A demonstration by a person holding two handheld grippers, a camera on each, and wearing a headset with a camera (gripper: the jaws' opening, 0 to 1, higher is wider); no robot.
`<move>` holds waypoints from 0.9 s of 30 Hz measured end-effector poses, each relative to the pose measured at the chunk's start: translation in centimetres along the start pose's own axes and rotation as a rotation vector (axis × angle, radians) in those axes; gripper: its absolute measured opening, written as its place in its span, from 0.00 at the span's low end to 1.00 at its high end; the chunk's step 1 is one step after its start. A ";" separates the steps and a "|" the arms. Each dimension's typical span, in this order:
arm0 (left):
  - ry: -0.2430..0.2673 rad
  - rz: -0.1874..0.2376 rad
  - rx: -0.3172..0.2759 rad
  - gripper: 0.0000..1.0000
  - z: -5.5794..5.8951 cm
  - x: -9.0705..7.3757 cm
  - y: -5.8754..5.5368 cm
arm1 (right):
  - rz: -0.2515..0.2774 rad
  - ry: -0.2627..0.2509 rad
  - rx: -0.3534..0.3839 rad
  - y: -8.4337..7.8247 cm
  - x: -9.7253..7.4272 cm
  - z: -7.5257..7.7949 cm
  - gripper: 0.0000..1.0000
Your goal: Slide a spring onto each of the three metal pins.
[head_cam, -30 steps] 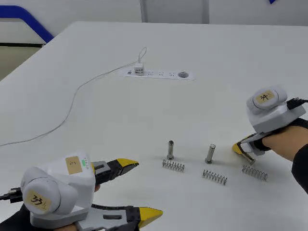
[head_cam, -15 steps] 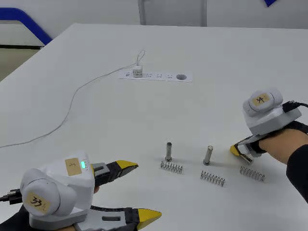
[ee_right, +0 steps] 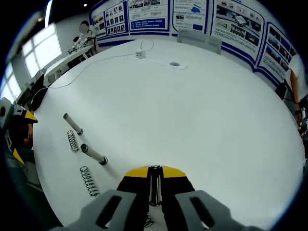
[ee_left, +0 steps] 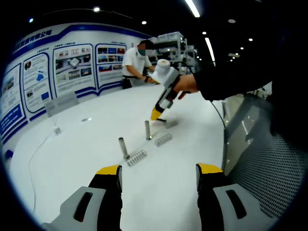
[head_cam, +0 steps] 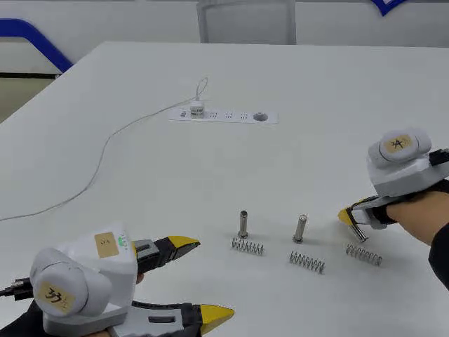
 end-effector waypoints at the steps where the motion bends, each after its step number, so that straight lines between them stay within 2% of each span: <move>1: 0.000 0.000 0.000 0.64 0.0 0.0 0.0 | 0.003 0.000 0.002 0.0 -0.2 -0.1 0.09; 19: -0.007 -0.003 0.012 0.64 0.2 0.0 0.1 | 0.041 -0.008 -0.004 -0.5 -1.9 -0.7 0.09; 27: -0.009 -0.002 0.015 0.64 -0.2 0.0 -0.1 | 0.055 -0.011 -0.009 -0.7 -2.4 -0.9 0.09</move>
Point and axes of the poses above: the centre of the closed fingertips' face, and the gripper's own axes: x roughly forward along the fingers, z roughly to its right, y roughly out of its top, the point moved 8 cm from there along -x, roughly backward along the fingers, and after that the axes turned 6 degrees about y, right-handed, at the moved point
